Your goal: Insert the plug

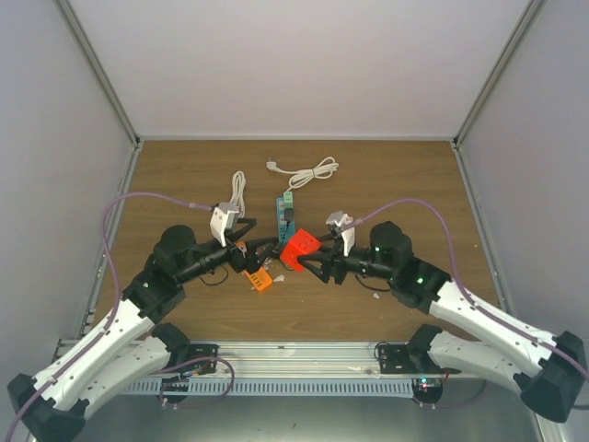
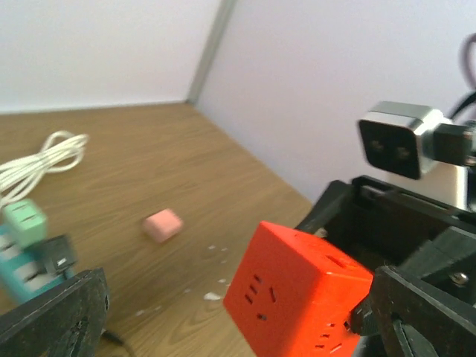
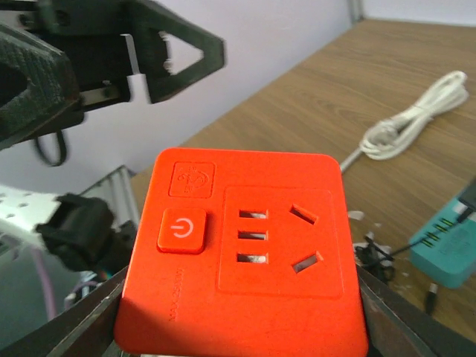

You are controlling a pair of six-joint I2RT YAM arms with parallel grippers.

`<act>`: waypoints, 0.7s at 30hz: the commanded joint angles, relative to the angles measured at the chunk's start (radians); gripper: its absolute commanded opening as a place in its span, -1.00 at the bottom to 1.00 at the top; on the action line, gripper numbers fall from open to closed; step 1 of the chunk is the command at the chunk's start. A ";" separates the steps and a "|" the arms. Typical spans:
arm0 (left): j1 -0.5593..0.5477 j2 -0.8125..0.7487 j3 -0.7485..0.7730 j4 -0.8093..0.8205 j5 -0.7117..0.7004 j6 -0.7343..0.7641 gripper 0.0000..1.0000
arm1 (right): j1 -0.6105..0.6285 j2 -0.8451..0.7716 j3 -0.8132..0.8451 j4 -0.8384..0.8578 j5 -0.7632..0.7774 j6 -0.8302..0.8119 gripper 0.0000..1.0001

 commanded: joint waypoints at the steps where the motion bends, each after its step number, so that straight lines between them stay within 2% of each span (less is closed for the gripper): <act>1: 0.020 0.008 0.021 -0.085 -0.222 -0.050 0.98 | 0.022 0.090 0.051 0.027 0.155 0.011 -0.99; 6: 0.053 -0.005 0.016 -0.146 -0.312 -0.102 0.98 | 0.109 0.215 0.094 0.056 0.339 0.009 -0.99; 14: 0.100 -0.076 0.058 -0.270 -0.491 -0.156 0.98 | 0.202 0.448 0.200 0.120 0.544 0.024 -0.99; 17: 0.132 -0.054 0.038 -0.249 -0.470 -0.153 0.98 | 0.239 0.557 0.255 0.138 0.569 0.010 -0.99; 21: 0.202 -0.003 0.001 -0.202 -0.348 -0.159 0.98 | 0.256 0.674 0.328 0.168 0.545 -0.004 -0.99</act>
